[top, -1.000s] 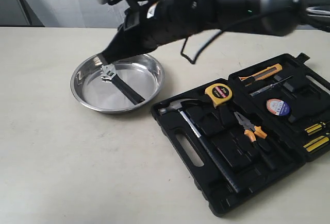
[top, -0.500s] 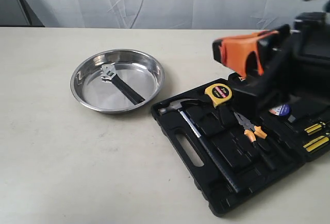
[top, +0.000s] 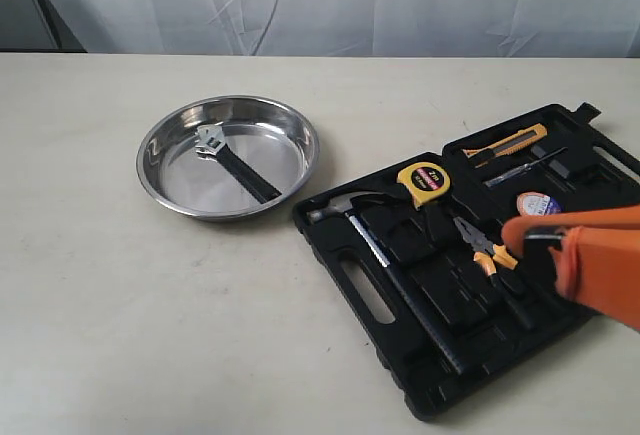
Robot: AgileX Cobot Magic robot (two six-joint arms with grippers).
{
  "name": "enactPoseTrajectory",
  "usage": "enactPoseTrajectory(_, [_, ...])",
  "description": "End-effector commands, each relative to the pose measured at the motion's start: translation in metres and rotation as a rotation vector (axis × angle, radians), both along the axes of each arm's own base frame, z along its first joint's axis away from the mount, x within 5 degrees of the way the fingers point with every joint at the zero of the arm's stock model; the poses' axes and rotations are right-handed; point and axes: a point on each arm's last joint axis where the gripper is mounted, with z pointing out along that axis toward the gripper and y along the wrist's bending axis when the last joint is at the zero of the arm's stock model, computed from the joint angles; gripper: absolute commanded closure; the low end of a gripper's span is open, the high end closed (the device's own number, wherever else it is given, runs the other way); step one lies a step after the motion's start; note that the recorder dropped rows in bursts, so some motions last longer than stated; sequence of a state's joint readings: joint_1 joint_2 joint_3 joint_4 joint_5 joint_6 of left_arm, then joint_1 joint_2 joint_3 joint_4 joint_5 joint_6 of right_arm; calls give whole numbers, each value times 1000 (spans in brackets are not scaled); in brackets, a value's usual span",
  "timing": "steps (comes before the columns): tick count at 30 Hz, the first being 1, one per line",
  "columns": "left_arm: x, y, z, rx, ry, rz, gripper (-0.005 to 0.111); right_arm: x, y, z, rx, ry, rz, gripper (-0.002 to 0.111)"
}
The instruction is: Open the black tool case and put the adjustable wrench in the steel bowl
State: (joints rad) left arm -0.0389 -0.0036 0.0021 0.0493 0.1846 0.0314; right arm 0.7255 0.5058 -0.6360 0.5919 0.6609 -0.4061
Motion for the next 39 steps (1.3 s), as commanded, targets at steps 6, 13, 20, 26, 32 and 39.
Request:
enactPoseTrajectory(6, [0, 0, 1, -4, -4, -4, 106, 4, -7, -7, -11, -104, -70, 109])
enactPoseTrajectory(13, [0, 0, 1, -4, -4, -4, 106, 20, -31, -51, 46, -183, -411, 109])
enactPoseTrajectory(20, [0, 0, 1, -4, -4, -4, 106, 6, -59, -94, 70, -266, -703, 109])
enactPoseTrajectory(26, [0, 0, 1, -4, -4, -4, 106, 0, -68, -114, 33, -332, -827, 109])
enactPoseTrajectory(32, [0, 0, 1, -4, -4, -4, 106, 5, -69, -142, 2, -266, -844, 109])
enactPoseTrajectory(39, [0, 0, 1, -4, -4, -4, 106, 5, -68, -150, -42, -233, -824, 109])
